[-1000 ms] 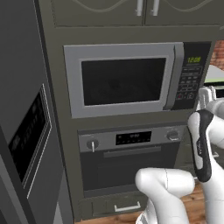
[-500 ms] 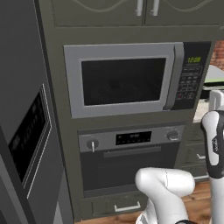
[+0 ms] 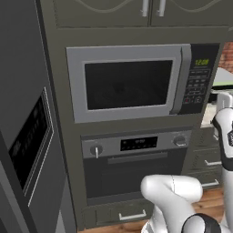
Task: Transport the steak from the fridge to the microwave and turn on the microwave.
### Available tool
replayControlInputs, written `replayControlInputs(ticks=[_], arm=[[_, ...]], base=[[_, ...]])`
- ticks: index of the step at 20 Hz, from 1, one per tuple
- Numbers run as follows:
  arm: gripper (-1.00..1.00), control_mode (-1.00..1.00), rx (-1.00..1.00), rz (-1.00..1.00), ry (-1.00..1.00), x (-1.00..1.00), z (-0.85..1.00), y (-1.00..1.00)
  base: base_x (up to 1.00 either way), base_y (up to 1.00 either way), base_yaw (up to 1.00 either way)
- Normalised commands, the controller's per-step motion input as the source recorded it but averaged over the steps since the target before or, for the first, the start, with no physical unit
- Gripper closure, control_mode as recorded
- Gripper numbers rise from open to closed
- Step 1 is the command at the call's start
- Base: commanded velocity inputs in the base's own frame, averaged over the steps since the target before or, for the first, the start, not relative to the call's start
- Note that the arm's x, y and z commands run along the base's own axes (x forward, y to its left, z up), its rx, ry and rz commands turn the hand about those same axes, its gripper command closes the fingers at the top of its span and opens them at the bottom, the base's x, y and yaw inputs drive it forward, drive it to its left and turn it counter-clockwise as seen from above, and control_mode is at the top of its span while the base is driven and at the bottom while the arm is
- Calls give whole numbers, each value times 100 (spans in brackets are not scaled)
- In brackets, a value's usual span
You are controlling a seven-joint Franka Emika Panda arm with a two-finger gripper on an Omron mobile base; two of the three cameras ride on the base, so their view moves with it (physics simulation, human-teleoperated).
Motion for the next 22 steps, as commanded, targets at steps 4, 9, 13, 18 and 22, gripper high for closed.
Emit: replayControlInputs(ticks=[4,9,13,18,22], arm=[[-100,-100,12,14,0,25,-7,0],[-100,-100,6,10,0,22,-12,-8],[-100,-100,0,6,0,24,-18,-13],[-100,-100,1,6,0,22,-14,-8],[-100,-100,2,6,0,17,-11,0]], base=[[0,0,0],[0,0,0],[0,0,0],[0,0,0],[0,0,0]])
